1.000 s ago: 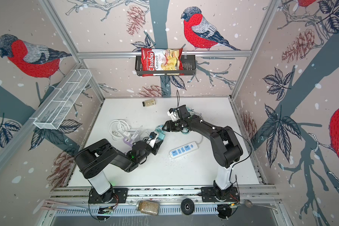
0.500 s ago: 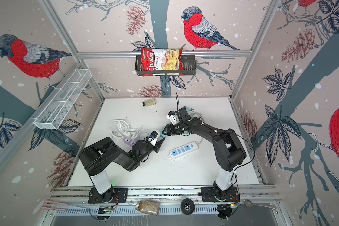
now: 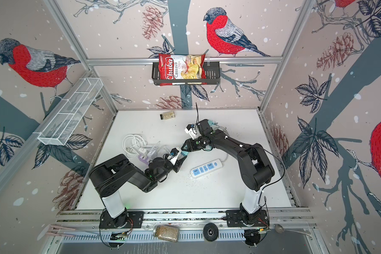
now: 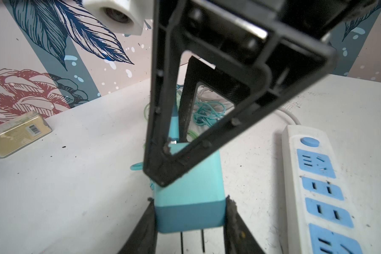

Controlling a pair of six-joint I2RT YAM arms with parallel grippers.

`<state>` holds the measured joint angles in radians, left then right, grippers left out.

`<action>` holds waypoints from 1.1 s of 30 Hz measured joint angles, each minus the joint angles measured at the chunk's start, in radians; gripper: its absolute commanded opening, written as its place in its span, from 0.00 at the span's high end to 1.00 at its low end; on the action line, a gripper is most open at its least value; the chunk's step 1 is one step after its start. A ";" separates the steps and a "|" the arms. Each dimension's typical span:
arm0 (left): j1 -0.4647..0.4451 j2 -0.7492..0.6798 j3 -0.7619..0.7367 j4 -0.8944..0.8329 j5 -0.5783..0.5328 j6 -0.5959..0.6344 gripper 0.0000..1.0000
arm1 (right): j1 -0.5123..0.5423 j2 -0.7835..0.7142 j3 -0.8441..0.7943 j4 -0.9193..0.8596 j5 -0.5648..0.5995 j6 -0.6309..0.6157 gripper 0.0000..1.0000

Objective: Insert the plug
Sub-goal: 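Close the right gripper on the teal charger held by the left gripper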

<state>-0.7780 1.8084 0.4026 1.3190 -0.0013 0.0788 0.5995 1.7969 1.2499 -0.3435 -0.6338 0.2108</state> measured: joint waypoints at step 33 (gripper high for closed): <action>0.000 0.014 -0.010 0.027 0.069 0.000 1.00 | -0.007 -0.040 -0.065 -0.002 -0.041 -0.105 0.81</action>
<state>-0.7780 1.8229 0.3923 1.3457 0.0681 0.0792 0.5926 1.7565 1.1851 -0.3450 -0.6746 0.1062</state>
